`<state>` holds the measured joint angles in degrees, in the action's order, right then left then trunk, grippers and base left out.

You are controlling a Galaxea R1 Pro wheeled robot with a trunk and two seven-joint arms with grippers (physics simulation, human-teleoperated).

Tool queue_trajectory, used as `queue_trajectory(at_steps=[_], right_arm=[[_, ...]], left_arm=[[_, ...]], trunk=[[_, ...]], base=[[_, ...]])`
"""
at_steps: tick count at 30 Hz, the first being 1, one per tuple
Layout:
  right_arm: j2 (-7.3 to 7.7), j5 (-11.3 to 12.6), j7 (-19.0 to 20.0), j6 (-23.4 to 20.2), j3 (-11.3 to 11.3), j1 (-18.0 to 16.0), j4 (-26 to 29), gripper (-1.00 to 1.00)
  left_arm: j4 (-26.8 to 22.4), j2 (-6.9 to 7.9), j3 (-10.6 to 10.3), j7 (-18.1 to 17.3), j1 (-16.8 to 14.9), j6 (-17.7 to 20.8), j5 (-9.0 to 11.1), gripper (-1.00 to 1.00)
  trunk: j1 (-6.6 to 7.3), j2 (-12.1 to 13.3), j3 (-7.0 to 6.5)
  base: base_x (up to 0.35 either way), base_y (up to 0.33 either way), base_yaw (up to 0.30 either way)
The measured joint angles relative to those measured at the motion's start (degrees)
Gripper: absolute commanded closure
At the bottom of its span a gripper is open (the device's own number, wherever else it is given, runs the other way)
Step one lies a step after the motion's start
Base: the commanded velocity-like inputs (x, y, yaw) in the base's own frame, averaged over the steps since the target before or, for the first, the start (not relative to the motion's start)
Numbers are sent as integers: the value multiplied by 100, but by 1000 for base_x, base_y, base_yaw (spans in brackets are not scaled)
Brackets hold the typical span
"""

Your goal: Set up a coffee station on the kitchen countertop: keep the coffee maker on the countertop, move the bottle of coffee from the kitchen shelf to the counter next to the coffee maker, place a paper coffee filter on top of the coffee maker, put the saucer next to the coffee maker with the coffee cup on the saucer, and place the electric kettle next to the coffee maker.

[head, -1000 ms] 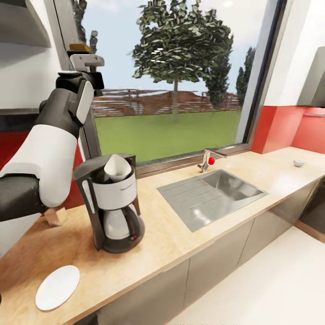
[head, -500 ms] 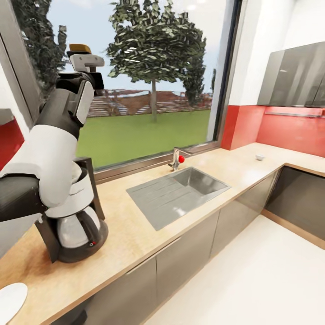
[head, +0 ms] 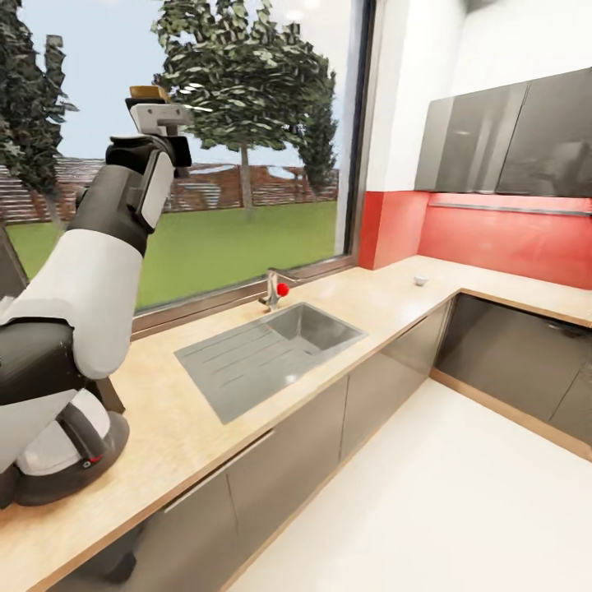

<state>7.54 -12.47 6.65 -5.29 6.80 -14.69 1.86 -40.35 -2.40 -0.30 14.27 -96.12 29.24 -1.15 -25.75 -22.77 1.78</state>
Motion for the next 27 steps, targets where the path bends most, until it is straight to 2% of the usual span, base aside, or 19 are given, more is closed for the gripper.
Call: queue_trajectory(at_steps=[27], right_arm=[[-16,-1,-9,26,5,-1,17,-100]], left_arm=[[15,-21,-1,19,133,-1,3,100]], trunk=[[0,0,0]], base=[[0,-273,-3]])
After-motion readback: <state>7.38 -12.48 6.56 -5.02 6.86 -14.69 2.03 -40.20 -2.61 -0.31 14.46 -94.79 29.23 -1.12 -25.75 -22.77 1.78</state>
